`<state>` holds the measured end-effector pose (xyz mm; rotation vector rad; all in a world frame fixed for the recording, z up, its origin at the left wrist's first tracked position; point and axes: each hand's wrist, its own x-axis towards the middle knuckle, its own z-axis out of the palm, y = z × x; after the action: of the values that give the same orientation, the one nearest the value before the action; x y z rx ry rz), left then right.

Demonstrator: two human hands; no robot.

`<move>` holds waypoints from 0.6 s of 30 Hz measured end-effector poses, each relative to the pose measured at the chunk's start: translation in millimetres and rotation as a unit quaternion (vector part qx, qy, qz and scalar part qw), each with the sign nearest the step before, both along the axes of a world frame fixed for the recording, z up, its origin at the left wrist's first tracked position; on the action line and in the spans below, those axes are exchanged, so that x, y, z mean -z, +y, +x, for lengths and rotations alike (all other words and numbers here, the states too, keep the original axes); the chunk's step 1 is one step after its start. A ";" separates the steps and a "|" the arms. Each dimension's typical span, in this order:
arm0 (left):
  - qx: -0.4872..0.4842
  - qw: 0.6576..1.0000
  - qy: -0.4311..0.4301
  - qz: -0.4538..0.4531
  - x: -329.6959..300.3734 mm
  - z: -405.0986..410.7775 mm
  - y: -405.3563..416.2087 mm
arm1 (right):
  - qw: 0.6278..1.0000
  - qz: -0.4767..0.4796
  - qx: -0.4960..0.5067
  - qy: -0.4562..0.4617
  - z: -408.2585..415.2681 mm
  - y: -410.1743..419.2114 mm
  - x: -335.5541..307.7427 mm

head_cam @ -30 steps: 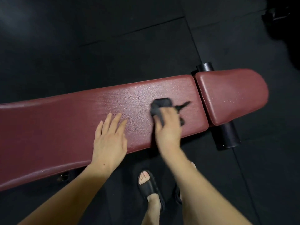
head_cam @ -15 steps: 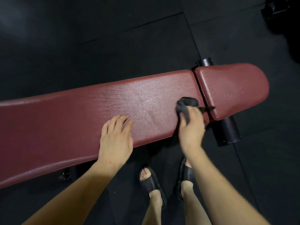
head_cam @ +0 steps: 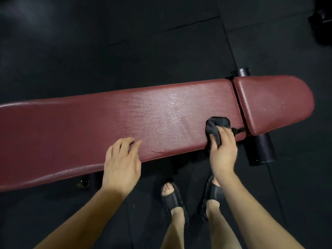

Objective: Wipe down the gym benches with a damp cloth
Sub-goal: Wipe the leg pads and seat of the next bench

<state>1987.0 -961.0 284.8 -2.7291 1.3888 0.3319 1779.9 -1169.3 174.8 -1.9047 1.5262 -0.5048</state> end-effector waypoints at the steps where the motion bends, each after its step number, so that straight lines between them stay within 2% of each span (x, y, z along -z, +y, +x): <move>1: -0.004 1.000 -0.001 0.000 -3.4 2.7 4.0 | 1.000 -0.007 0.000 -0.003 16.9 12.2 -6.1; 5: -0.052 0.999 -0.005 0.012 -18.2 13.4 28.8 | 0.992 -0.047 -0.109 -0.044 93.0 88.7 -30.2; 8: -0.080 0.997 -0.014 0.019 -30.3 22.4 48.3 | 0.964 -0.063 -0.243 -0.083 131.7 139.7 -46.1; 12: -0.065 0.997 -0.019 0.032 -39.2 25.1 64.8 | 0.919 -0.086 -0.369 -0.104 116.9 124.4 -40.9; 15: -0.037 0.999 -0.015 0.027 -40.7 14.9 57.2 | 0.915 -0.094 -0.383 -0.083 78.3 87.2 -26.6; 18: -0.009 1.000 0.001 0.013 -38.4 -4.2 34.3 | 0.935 -0.064 -0.345 -0.047 37.7 46.4 -13.6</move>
<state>1982.8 -926.7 323.1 -2.7225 1.3521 0.3515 1817.6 -1122.9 188.4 -2.3079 0.6904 -0.3657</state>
